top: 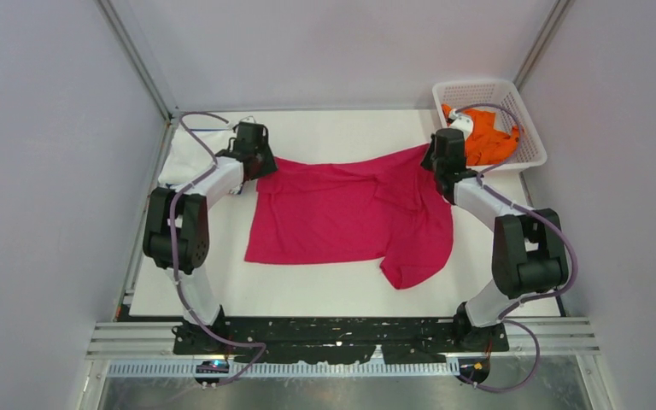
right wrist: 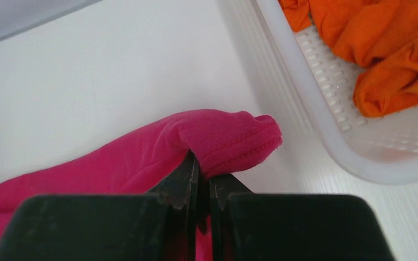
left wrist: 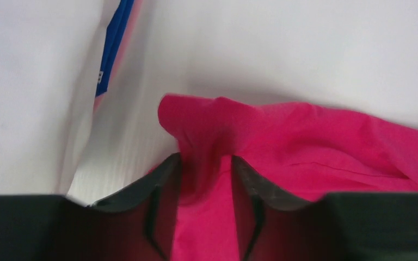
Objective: Fold and stack the t-shirts
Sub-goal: Flatten out the tshirt
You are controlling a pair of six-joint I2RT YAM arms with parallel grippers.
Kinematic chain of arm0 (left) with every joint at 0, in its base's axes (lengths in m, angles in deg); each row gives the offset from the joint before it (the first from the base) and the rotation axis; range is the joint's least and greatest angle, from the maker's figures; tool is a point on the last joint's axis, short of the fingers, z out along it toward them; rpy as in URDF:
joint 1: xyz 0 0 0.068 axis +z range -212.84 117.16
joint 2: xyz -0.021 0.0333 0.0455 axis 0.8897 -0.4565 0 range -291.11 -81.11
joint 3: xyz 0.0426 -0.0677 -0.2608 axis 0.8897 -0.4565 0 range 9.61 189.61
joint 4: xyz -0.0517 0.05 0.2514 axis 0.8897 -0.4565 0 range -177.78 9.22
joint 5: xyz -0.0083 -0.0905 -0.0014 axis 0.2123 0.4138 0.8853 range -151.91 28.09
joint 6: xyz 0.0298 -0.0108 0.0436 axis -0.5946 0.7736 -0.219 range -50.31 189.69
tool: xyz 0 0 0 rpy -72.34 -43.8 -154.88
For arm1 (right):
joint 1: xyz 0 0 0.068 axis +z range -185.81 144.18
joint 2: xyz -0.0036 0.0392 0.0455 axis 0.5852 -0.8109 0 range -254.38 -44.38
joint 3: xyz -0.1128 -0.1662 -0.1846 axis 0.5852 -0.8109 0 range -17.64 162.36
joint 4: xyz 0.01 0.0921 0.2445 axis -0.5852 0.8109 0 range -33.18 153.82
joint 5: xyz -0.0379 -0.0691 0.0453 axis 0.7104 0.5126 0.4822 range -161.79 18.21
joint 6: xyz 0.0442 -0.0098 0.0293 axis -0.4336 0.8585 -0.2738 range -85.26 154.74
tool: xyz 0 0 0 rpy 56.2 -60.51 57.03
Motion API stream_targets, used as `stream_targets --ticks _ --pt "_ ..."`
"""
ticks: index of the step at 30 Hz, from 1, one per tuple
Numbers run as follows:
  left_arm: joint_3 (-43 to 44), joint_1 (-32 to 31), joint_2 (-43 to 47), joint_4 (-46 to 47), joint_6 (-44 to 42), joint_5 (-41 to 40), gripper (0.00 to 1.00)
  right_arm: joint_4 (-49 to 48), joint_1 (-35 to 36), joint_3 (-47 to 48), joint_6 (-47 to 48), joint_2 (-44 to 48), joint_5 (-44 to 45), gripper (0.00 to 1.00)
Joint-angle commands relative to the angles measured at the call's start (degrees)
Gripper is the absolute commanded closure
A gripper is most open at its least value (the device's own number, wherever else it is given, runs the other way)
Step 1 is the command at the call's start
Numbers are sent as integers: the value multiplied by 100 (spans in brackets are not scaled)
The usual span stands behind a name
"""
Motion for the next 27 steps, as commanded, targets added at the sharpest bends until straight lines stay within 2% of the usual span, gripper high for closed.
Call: stream_targets --ticks 1,2,3,4,5,6,8,12,14,16,17,20,22,25,27 --pt "769 105 -295 -542 -137 -99 33 57 -66 908 28 -396 251 78" --pt "905 103 -282 -633 -183 -39 9 433 -70 1036 17 -511 334 49" --pt "1040 112 -239 -756 -208 16 2 607 -70 1266 -44 -544 399 24" --pt "1129 112 -160 -856 -212 93 1 893 -73 1389 -76 -557 467 16" --pt "1160 109 -35 -909 -215 170 0 1004 -72 1399 -89 -528 461 3" --pt "1126 104 144 -922 -213 232 0 1102 -71 1330 -86 -388 413 1" --pt "826 107 617 -890 -185 307 0 1192 -78 1096 -90 -27 354 4" --pt "-481 75 2005 -963 31 193 0 1486 -86 387 -233 1013 282 4" --pt "-1278 -1 2707 -1054 209 81 0 1709 -125 -32 -236 1571 -214 5" --pt "-2115 -173 3376 -1049 360 50 1 1842 -146 -561 -279 2131 -1093 5" --pt "-2478 -273 3665 -1018 451 79 0 1817 -145 -749 -335 2461 -1927 5" --pt "-3291 -482 4236 -842 610 532 0 1782 -16 -1643 -700 2882 -3297 5" --pt "-3653 -521 4454 -629 681 921 0 2076 441 -1868 -737 2983 -3337 5" --pt "-4082 -533 4630 -165 783 1218 0 2359 1446 -2009 -776 2868 -2852 4" --pt "-4232 -533 4648 62 780 1406 0 2335 1699 -2143 -917 2674 -2751 5"
